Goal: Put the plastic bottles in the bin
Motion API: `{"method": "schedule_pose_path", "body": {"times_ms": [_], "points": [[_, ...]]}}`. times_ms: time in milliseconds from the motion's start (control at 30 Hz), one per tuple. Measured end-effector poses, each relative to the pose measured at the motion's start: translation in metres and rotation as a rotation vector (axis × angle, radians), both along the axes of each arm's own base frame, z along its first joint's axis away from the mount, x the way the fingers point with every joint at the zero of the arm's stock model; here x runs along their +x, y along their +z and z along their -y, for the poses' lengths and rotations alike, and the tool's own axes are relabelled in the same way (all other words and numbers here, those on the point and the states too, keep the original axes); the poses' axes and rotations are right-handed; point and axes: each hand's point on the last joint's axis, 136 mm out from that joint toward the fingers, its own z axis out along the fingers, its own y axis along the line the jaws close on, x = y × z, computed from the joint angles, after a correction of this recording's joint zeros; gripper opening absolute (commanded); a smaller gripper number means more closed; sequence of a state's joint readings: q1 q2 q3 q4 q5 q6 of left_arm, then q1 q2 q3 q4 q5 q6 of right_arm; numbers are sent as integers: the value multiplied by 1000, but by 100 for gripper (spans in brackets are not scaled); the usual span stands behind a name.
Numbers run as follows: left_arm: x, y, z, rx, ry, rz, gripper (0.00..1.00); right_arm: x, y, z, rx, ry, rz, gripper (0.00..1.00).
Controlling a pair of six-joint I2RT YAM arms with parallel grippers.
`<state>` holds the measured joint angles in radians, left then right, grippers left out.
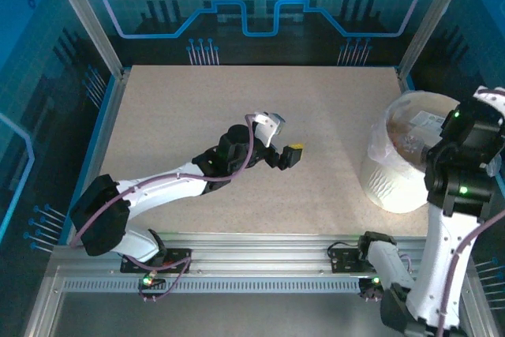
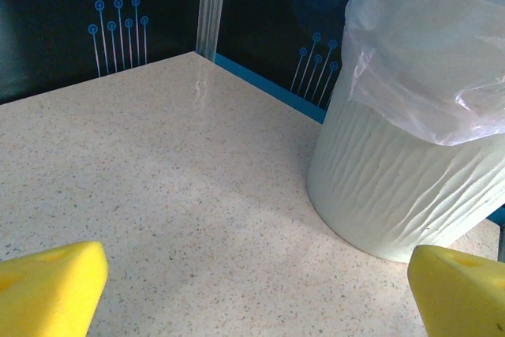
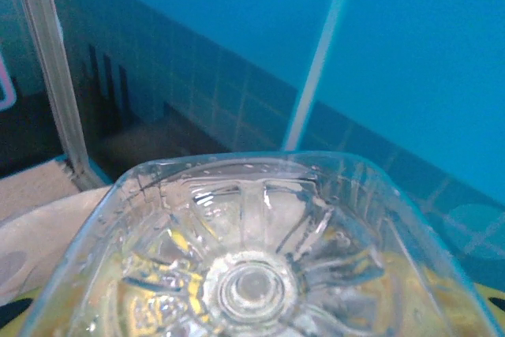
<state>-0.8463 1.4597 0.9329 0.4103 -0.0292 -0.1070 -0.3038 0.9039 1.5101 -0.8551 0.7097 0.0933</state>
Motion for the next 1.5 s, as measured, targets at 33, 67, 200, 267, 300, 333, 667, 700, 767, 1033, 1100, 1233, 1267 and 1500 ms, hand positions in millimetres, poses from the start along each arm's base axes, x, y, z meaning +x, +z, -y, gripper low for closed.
{"method": "schedule_pose_path", "body": {"times_ms": [33,67,200,267,300,333,667,700,767,1033,1100,1233,1267,1500], "points": [[0,0,0,3,0,-3,99,3,-4,2,39,1,-4,33],[1,0,-1,5,2,-5,99,9,-12,4,89,8,-9,33],[3,3,1,11,2,-11,99,18,-53,13,285,4,-47,40],[4,7,3,11,-3,-12,99,17,-69,18,363,-18,-55,46],[4,8,4,12,-5,-13,99,17,-76,20,394,-30,-56,50],[4,8,4,12,-6,-13,99,17,-81,22,415,-39,-58,55],[5,-2,6,15,-6,-60,99,25,-117,41,548,-115,-121,99],[5,-3,7,16,-6,-64,99,24,-116,40,548,-115,-126,100],[5,-4,6,18,-5,-67,99,23,-115,38,553,-111,-135,100],[5,-4,6,18,-5,-66,99,21,-78,23,508,-36,-79,88],[5,-4,6,18,-4,-67,99,16,-66,19,479,-17,-60,77],[5,-4,6,18,-4,-66,99,14,-67,15,469,-1,-68,56],[5,-4,6,19,-4,-66,99,17,-72,15,470,8,-73,51],[5,-4,6,20,-4,-67,99,33,-117,26,461,-6,-110,38]]}}
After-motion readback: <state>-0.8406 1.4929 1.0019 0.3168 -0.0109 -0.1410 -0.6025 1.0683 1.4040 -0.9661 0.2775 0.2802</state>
